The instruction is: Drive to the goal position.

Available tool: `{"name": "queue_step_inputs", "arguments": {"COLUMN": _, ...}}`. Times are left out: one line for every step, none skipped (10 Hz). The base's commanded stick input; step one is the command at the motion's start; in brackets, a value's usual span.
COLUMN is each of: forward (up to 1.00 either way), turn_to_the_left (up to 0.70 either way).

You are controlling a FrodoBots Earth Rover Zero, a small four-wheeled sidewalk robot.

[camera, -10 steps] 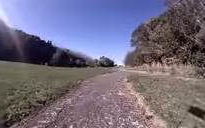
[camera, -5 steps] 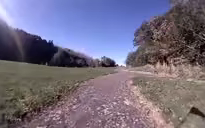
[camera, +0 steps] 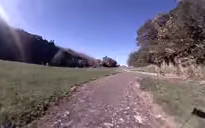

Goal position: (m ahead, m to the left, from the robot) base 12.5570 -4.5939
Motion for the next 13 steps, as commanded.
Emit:
{"name": "queue_step_inputs", "arguments": {"forward": 1.0, "turn_to_the_left": -0.27}}
{"name": "queue_step_inputs", "arguments": {"forward": 1.0, "turn_to_the_left": -0.4}}
{"name": "queue_step_inputs", "arguments": {"forward": 1.0, "turn_to_the_left": -0.4}}
{"name": "queue_step_inputs", "arguments": {"forward": 1.0, "turn_to_the_left": -0.25}}
{"name": "queue_step_inputs", "arguments": {"forward": 1.0, "turn_to_the_left": -0.12}}
{"name": "queue_step_inputs", "arguments": {"forward": 1.0, "turn_to_the_left": 0.0}}
{"name": "queue_step_inputs", "arguments": {"forward": 1.0, "turn_to_the_left": 0.0}}
{"name": "queue_step_inputs", "arguments": {"forward": 1.0, "turn_to_the_left": 0.0}}
{"name": "queue_step_inputs", "arguments": {"forward": 1.0, "turn_to_the_left": -0.28}}
{"name": "queue_step_inputs", "arguments": {"forward": 1.0, "turn_to_the_left": -0.36}}
{"name": "queue_step_inputs", "arguments": {"forward": 1.0, "turn_to_the_left": -0.32}}
{"name": "queue_step_inputs", "arguments": {"forward": 1.0, "turn_to_the_left": -0.13}}
{"name": "queue_step_inputs", "arguments": {"forward": 1.0, "turn_to_the_left": 0.0}}
